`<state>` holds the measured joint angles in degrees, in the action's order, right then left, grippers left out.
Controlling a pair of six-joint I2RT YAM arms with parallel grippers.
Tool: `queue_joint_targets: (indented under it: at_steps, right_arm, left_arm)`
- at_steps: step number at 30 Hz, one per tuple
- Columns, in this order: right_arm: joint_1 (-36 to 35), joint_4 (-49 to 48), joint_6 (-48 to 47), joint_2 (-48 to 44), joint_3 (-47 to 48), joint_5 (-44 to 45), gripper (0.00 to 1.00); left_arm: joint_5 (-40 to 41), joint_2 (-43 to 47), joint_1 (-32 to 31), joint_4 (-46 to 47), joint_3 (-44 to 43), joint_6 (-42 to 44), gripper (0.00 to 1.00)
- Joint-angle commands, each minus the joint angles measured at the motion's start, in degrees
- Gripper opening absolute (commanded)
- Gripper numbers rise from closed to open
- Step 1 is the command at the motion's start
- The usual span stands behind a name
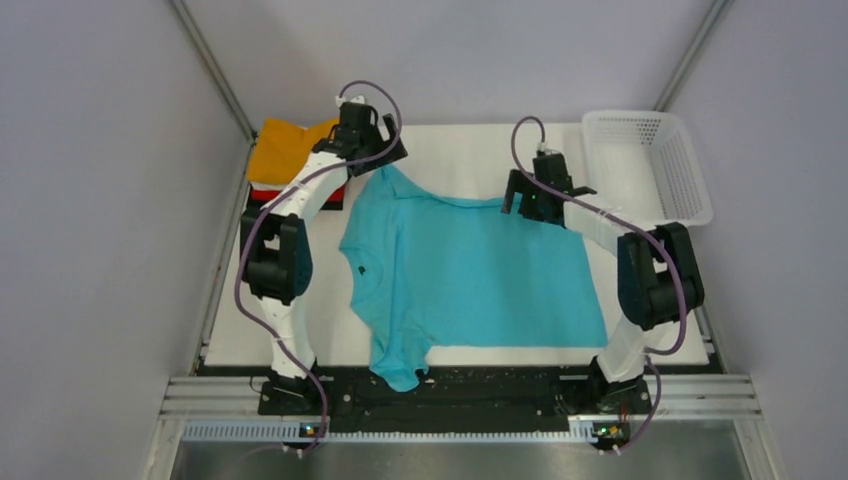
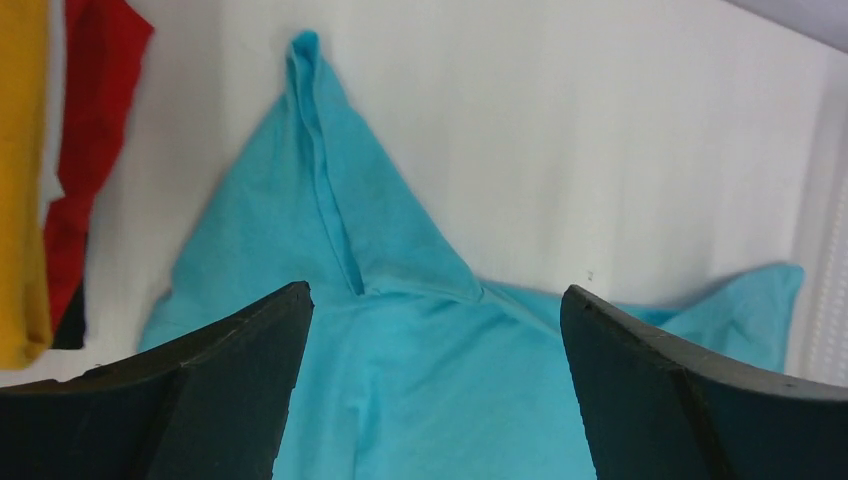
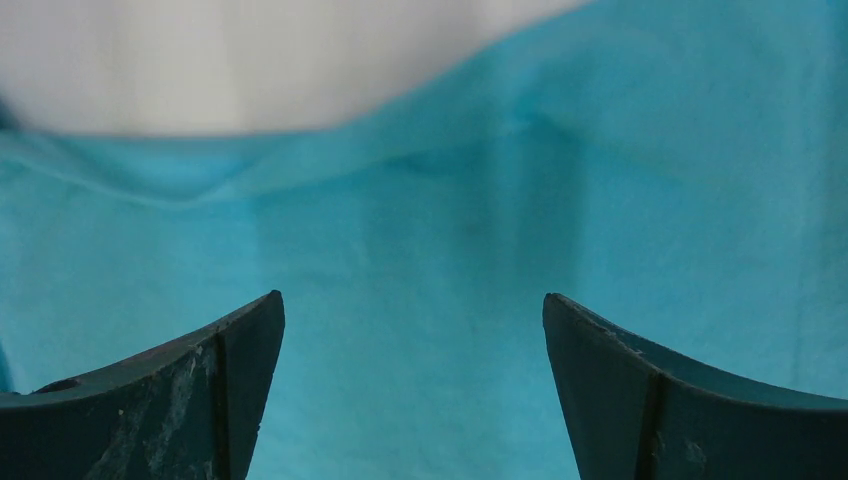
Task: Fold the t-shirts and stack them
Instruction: Flatten out the tshirt
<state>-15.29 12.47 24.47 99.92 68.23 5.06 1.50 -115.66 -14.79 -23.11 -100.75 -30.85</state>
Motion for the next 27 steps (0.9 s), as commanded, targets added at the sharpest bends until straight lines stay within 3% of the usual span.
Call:
queue_joint_targets:
  at_steps: [1, 6, 12, 19, 27]
  right_arm:
    - [-0.25, -4.00, 1.97, -4.19, -6.71, -6.29, 0.99]
    - [-0.50, -5.70, 2.39, -4.39, -11.49, -7.64, 0.99]
    - [-0.49, -6.82, 2.18, -4.28, -14.56, -6.46, 0.99]
    - [-0.53, -6.43, 1.87, -2.77, -14.09, -6.17, 0.99]
    - [-0.47, -4.55, 0.62, -1.89, -13.20, -4.53, 0.99]
  left_arm:
    - [-10.49, 2.35, -0.40, 4.36, 6.94, -4.93, 0.99]
    - [-14.35, -2.25, -0.72, 5.83, 7.17, -7.96, 0.99]
    - [-10.04, -7.38, -0.84, 5.23, 4.31, -9.12, 0.98]
    - [-2.28, -10.60, -0.83, 2.05, 2.38, -9.72, 0.80]
    - [-2.04, -14.50, -0.85, 0.92, -2.01, -9.58, 0.54]
